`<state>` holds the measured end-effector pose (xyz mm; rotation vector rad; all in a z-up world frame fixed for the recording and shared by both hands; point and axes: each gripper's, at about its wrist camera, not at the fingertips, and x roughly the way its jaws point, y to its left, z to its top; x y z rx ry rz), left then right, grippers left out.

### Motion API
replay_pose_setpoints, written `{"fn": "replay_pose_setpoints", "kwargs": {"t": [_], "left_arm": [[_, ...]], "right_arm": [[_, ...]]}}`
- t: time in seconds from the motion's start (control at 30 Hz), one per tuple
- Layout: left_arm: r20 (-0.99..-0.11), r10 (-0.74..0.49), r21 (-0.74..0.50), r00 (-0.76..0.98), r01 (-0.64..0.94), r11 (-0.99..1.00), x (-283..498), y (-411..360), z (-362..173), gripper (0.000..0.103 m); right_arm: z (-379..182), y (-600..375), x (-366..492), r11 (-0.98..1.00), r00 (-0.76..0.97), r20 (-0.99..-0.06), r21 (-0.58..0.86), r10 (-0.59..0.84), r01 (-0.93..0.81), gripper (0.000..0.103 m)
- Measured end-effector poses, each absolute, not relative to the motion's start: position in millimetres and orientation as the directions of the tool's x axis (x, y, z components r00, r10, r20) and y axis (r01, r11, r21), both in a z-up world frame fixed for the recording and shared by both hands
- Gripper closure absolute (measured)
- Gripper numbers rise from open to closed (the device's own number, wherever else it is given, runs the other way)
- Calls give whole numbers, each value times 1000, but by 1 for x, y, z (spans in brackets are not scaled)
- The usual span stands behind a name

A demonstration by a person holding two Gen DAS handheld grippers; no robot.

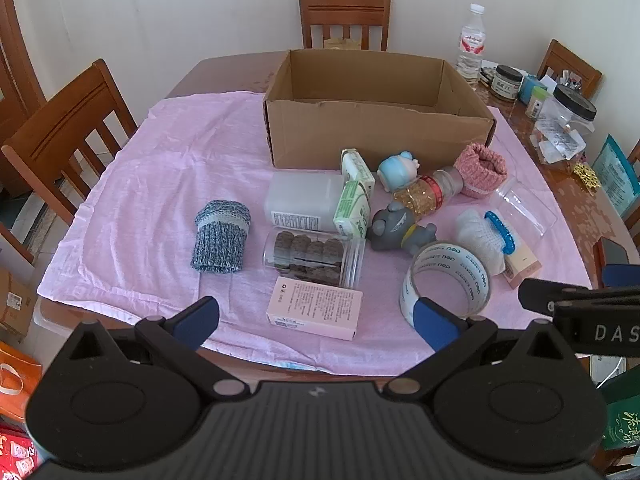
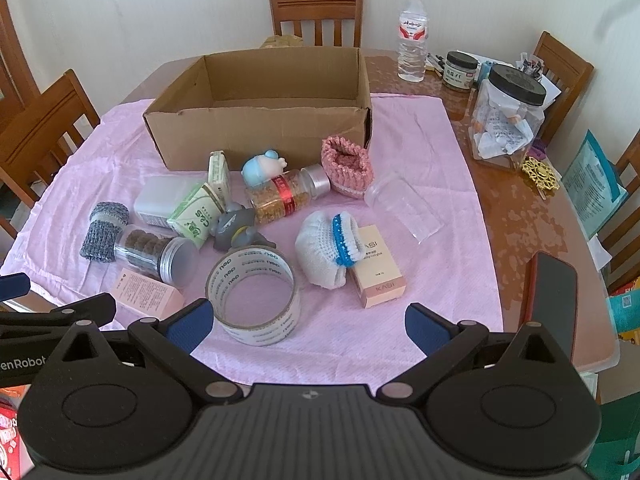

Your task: Organize objects

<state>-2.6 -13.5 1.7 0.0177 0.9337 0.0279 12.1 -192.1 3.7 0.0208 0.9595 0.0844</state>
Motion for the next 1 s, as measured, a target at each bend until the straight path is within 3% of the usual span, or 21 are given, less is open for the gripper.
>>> {"fn": "replay_pose_setpoints", "kwargs": {"t": [1.0], "left_arm": [[-791,1,21,612,26,999,-2,-10,-7,0]], "right_arm": [[5,-188,14,993,580,-807,59,110,-106,0]]}}
